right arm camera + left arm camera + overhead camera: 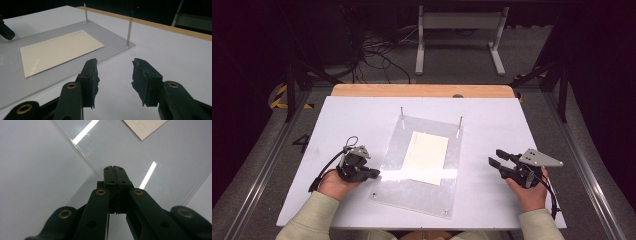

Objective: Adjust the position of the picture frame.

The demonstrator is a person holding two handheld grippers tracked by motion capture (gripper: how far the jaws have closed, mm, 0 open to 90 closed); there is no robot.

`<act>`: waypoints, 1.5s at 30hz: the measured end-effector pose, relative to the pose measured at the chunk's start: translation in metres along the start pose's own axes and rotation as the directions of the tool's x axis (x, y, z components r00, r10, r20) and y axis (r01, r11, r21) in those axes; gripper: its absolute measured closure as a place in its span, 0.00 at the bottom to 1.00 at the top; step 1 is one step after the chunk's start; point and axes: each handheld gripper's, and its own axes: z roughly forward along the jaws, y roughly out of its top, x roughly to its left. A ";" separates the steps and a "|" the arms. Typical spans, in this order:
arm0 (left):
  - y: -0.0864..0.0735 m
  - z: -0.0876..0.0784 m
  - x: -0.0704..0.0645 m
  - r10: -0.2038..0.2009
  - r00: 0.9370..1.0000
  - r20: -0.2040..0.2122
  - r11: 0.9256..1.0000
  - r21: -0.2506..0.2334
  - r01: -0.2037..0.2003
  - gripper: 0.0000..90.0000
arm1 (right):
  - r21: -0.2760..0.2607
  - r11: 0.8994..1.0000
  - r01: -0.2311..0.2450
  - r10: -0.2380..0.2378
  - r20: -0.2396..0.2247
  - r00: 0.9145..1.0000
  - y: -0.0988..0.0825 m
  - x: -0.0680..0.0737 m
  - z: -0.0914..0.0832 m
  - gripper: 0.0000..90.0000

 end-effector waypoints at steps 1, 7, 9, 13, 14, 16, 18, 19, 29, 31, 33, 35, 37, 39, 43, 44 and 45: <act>0.001 0.001 -0.002 0.008 1.000 0.009 1.000 0.001 -0.008 1.00 | 0.000 1.000 -0.001 0.001 -0.001 1.000 0.000 0.000 0.000 0.61; 0.005 0.005 -0.012 0.042 0.998 0.043 0.999 0.019 -0.043 1.00 | 0.004 1.000 -0.001 0.001 -0.002 1.000 0.000 0.000 0.001 0.61; 0.006 0.007 -0.014 0.052 0.997 0.056 0.998 0.013 -0.053 1.00 | 0.005 1.000 -0.002 0.002 -0.001 1.000 0.000 0.000 0.001 0.61; 0.007 0.011 -0.019 0.061 0.994 0.095 0.998 0.007 -0.062 1.00 | 0.007 1.000 -0.002 0.002 -0.001 1.000 0.000 0.000 0.001 0.61; 0.008 0.013 -0.021 0.072 0.992 0.104 0.997 0.003 -0.073 1.00 | 0.010 1.000 -0.002 0.002 0.000 1.000 0.000 0.000 0.001 0.61; 0.010 0.016 -0.025 0.084 0.990 0.115 0.996 -0.006 -0.084 1.00 | 0.014 1.000 -0.002 0.002 0.003 1.000 0.000 0.000 0.003 0.62; 0.010 0.018 -0.027 0.090 0.989 0.121 0.996 -0.013 -0.089 1.00 | 0.029 1.000 -0.005 0.005 0.017 1.000 0.001 -0.001 0.004 0.64; 0.010 0.018 -0.026 0.089 0.988 0.127 0.996 -0.015 -0.088 1.00 | 0.035 0.999 -0.010 0.009 0.022 1.000 0.001 -0.001 0.004 0.64; 0.003 0.011 -0.030 0.103 0.991 0.079 0.990 -0.106 -0.095 0.80 | 0.129 0.991 -0.043 0.031 0.094 0.995 0.041 -0.009 0.033 0.72; -0.001 0.008 -0.031 0.100 0.993 0.065 0.986 -0.139 -0.091 0.77 | 0.147 0.988 -0.046 0.034 0.088 0.996 0.053 -0.012 0.045 0.72; -0.004 0.005 -0.032 0.098 0.994 0.051 0.982 -0.167 -0.088 0.76 | 0.165 0.986 -0.036 0.022 0.088 0.996 0.063 -0.014 0.057 0.73; -0.006 0.003 -0.032 0.102 0.994 0.043 0.978 -0.185 -0.093 0.75 | 0.177 0.984 -0.025 0.009 0.089 0.996 0.069 -0.016 0.065 0.73; -0.008 0.000 -0.033 0.102 0.994 0.028 0.973 -0.212 -0.094 0.73 | 0.197 0.980 -0.019 0.004 0.077 0.997 0.078 -0.020 0.079 0.73; -0.010 -0.004 -0.033 0.097 0.995 0.020 0.966 -0.245 -0.089 0.72 | 0.221 0.975 -0.014 -0.005 0.084 0.996 0.084 -0.025 0.092 0.73; -0.014 -0.008 -0.035 0.090 0.996 0.004 0.956 -0.281 -0.086 0.70 | 0.253 0.967 -0.020 -0.003 0.090 0.996 0.090 -0.038 0.116 0.72; -0.016 -0.009 -0.035 0.091 0.996 0.002 0.956 -0.281 -0.087 0.70 | 0.253 0.967 -0.021 -0.002 0.092 0.996 0.090 -0.040 0.121 0.72; -0.017 -0.008 -0.035 0.089 0.996 0.000 0.954 -0.286 -0.085 0.70 | 0.267 0.963 -0.029 0.003 0.098 0.995 0.090 -0.043 0.126 0.71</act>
